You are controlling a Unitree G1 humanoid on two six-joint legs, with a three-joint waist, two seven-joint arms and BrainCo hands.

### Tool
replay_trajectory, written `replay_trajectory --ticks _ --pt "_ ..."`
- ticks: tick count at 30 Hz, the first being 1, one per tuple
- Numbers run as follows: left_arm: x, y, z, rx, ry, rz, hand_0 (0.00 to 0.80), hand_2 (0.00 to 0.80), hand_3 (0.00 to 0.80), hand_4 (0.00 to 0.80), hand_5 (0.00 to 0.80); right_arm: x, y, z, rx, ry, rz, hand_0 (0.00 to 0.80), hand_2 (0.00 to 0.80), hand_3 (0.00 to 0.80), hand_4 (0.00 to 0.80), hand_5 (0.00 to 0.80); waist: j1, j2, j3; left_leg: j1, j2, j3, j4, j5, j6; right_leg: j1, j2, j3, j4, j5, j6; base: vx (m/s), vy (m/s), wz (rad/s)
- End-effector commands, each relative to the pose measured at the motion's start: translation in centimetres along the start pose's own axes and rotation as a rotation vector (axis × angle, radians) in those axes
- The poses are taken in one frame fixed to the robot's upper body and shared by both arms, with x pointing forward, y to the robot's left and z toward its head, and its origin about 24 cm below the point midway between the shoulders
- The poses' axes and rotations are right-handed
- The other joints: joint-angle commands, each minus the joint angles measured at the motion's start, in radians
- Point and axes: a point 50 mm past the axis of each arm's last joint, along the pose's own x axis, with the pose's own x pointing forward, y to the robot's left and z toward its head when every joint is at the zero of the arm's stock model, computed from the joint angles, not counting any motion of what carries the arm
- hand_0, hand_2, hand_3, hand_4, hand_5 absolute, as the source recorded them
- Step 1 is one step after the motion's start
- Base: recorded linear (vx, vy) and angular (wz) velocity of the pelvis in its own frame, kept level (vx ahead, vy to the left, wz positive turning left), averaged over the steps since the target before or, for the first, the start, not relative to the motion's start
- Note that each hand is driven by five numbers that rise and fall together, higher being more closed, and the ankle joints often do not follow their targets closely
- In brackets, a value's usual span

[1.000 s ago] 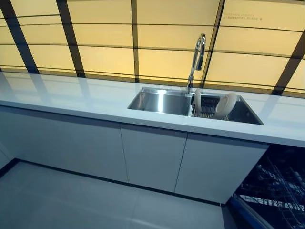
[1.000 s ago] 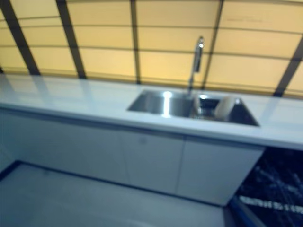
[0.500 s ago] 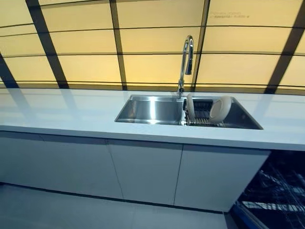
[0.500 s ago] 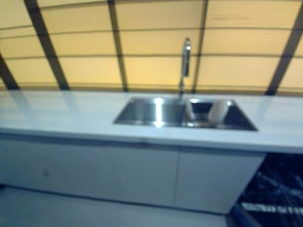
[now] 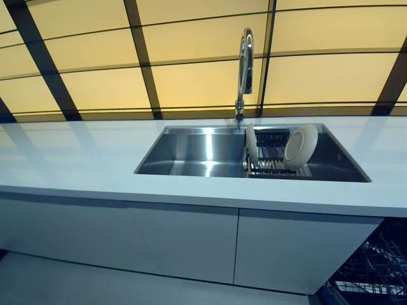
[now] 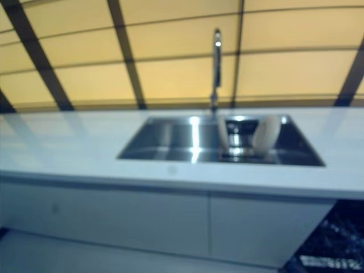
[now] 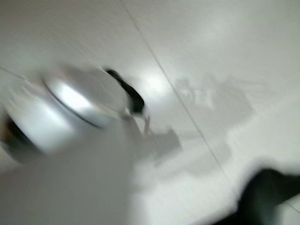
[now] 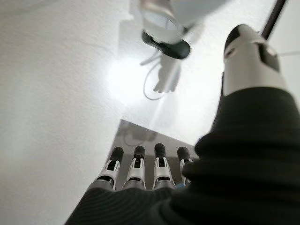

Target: Take plates into dishwasher

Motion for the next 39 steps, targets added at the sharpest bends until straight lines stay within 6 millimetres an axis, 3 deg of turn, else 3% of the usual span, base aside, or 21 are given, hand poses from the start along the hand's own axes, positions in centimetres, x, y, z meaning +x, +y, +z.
replay_trajectory --ticks 1,3,4,6,7,8,9,10,11,12,13,15,18,23,33,35,37,39 --pt "-0.1 0.1 -1.7 -0.019 0.061 0.006 0.0 0.0 0.0 0.0 0.0 -0.1 1.5 0.8 0.03 -0.02 0.029 0.0 0.0 0.0 0.0 0.0 0.001 -0.049 -0.015 0.041 -0.048 0.029 0.037 -0.003 0.049 0.004 -0.083 0.019 -0.078 0.069 0.137 0.2 -0.142 0.06" --pt "-0.2 0.4 -2.4 -0.071 0.089 0.046 0.0 0.0 0.0 0.0 0.0 -0.2 1.7 0.7 0.032 -0.017 0.052 0.0 0.0 0.0 0.0 0.0 0.0 -0.045 -0.031 0.056 -0.011 0.021 0.116 0.096 0.008 0.04 -0.052 -0.003 -0.091 0.038 0.098 0.212 -0.168 0.1" --pt "-0.3 0.4 -3.0 -0.094 0.108 0.065 0.0 0.0 0.0 0.0 0.0 -0.2 1.8 0.7 0.027 -0.024 0.063 0.0 0.0 0.0 0.0 0.0 0.008 -0.059 -0.036 0.006 0.008 0.011 0.32 0.228 -0.02 0.095 -0.035 -0.005 -0.133 0.024 0.06 0.192 -0.169 0.14" --pt "-0.3 0.2 -3.4 -0.136 0.11 0.071 0.0 0.0 0.0 0.0 0.0 -0.2 1.6 0.9 0.007 -0.042 0.072 0.0 0.0 0.0 0.0 0.0 0.028 -0.087 -0.027 -0.119 -0.026 -0.002 0.557 0.278 -0.017 0.137 -0.042 0.014 -0.149 0.014 0.037 0.19 -0.153 0.01" --pt "-0.3 0.1 -3.6 -0.164 0.11 0.069 0.0 0.0 0.0 0.0 0.0 -0.2 1.5 1.0 -0.026 -0.047 0.072 0.0 0.0 0.0 0.0 0.0 0.049 -0.106 -0.009 -0.273 -0.053 0.017 0.715 0.289 -0.011 0.18 -0.047 0.025 -0.147 -0.001 0.023 0.185 -0.095 -0.27" --pt "-0.3 -0.1 -3.5 -0.185 0.104 0.066 0.0 0.0 0.0 0.0 0.0 -0.2 1.3 1.1 -0.038 -0.044 0.065 0.0 0.0 0.0 0.0 0.0 0.069 -0.107 0.009 -0.374 -0.077 0.03 0.748 0.267 0.001 0.209 -0.042 0.038 -0.145 -0.014 0.022 0.17 -0.034 -0.47" --pt "-0.3 -0.2 -3.4 -0.194 0.098 0.066 0.0 0.0 0.0 0.0 0.0 -0.2 1.3 1.1 -0.036 -0.04 0.06 0.0 0.0 0.0 0.0 0.0 0.079 -0.106 0.015 -0.41 -0.091 0.036 0.721 0.255 0.007 0.221 -0.04 0.046 -0.144 -0.02 0.025 0.243 0.128 -0.67" --pt "-0.3 -0.2 -3.4 -0.199 0.085 0.063 0.0 0.0 0.0 0.0 0.0 -0.1 1.2 1.0 -0.022 -0.033 0.053 0.0 0.0 0.0 0.0 0.0 0.099 -0.09 0.029 -0.373 -0.063 0.052 0.499 0.232 0.024 0.258 -0.028 0.066 -0.144 -0.036 0.042 0.315 0.239 -0.91" --pt "-0.3 -0.2 -3.3 -0.184 0.068 0.054 0.0 0.0 0.0 0.0 0.0 -0.1 1.1 1.1 -0.021 -0.044 0.055 0.0 0.0 0.0 0.0 0.0 0.104 -0.07 0.032 -0.35 -0.022 0.097 0.278 0.27 0.019 0.286 -0.01 0.066 -0.147 -0.053 0.053 0.337 0.277 -0.91" --pt "-0.3 -0.2 -3.1 -0.167 0.059 0.055 0.0 0.0 0.0 0.0 0.0 -0.1 1.1 1.1 -0.021 -0.048 0.058 0.0 0.0 0.0 0.0 0.0 0.111 -0.061 0.039 -0.362 -0.016 0.112 0.209 0.3 0.013 0.308 -0.003 0.065 -0.145 -0.063 0.056 0.247 0.223 -0.84" --pt "-0.2 -0.2 -2.8 -0.151 0.055 0.061 0.0 0.0 0.0 0.0 0.0 -0.1 1.1 1.1 -0.023 -0.049 0.059 0.0 0.0 0.0 0.0 0.0 0.117 -0.058 0.04 -0.374 -0.02 0.1 0.177 0.301 0.013 0.319 -0.003 0.067 -0.143 -0.071 0.059 0.17 0.174 -0.6" --pt "-0.2 0.0 -2.4 -0.144 0.062 0.073 0.0 0.0 0.0 0.0 0.0 -0.1 1.1 0.9 -0.017 -0.042 0.054 0.0 0.0 0.0 0.0 0.0 0.115 -0.062 0.033 -0.319 -0.066 0.053 0.128 0.221 0.031 0.324 -0.022 0.073 -0.136 -0.08 0.075 0.173 0.188 -0.45" --pt "-0.3 1.1 -1.8 -0.123 0.058 0.074 0.0 0.0 0.0 0.0 0.0 -0.1 1.3 0.0 -0.006 -0.024 0.09 0.0 0.0 0.0 0.0 0.0 0.1 -0.051 0.0 -0.19 -0.07 0.026 0.008 0.216 0.043 0.309 -0.035 0.053 -0.129 -0.075 0.104 0.172 0.162 -0.55" --pt "-0.4 1.6 -1.4 -0.108 0.043 0.08 0.0 0.0 0.0 0.0 0.0 -0.2 2.1 -0.4 0.006 -0.016 0.123 0.0 0.0 0.0 0.0 0.0 0.103 -0.058 -0.023 -0.181 -0.073 0.025 -0.007 0.204 0.063 0.291 -0.043 0.058 -0.142 -0.066 0.114 0.07 0.05 0.03" --pt "-0.4 1.2 -2.0 -0.132 0.046 0.09 0.0 0.0 0.0 0.0 0.0 -0.3 2.5 0.8 0.035 -0.014 0.113 0.0 0.0 0.0 0.0 0.0 0.117 -0.075 -0.028 -0.175 -0.081 0.044 0.025 0.157 0.09 0.279 -0.077 0.069 -0.149 -0.049 0.133 0.07 0.027 0.14" --pt "-0.4 1.5 -1.9 -0.102 0.048 0.097 0.0 0.0 0.0 0.0 0.0 -0.3 2.6 0.8 0.056 -0.006 0.104 0.0 0.0 0.0 0.0 0.0 0.12 -0.069 -0.035 -0.181 -0.09 0.035 0.032 0.151 0.109 0.281 -0.073 0.079 -0.08 -0.087 0.134 0.108 0.051 -0.02" --pt "-0.5 1.9 -1.8 -0.068 0.054 0.091 0.0 0.0 0.0 0.0 0.0 -0.3 2.6 0.8 0.091 0.001 0.099 0.0 0.0 0.0 0.0 0.0 0.115 -0.061 -0.034 -0.177 -0.099 0.058 0.029 0.146 0.131 0.201 -0.102 0.065 0.152 0.003 0.143 0.074 0.106 0.0" --pt "-0.5 2.1 -1.9 -0.041 0.065 0.082 0.0 0.0 0.0 0.0 0.0 -0.2 2.2 0.5 0.092 -0.003 0.092 0.0 0.0 0.0 0.0 0.0 0.098 -0.043 -0.021 -0.159 -0.09 0.069 0.026 0.136 0.135 0.115 -0.103 0.075 0.284 0.032 0.134 0.125 0.075 -0.02"
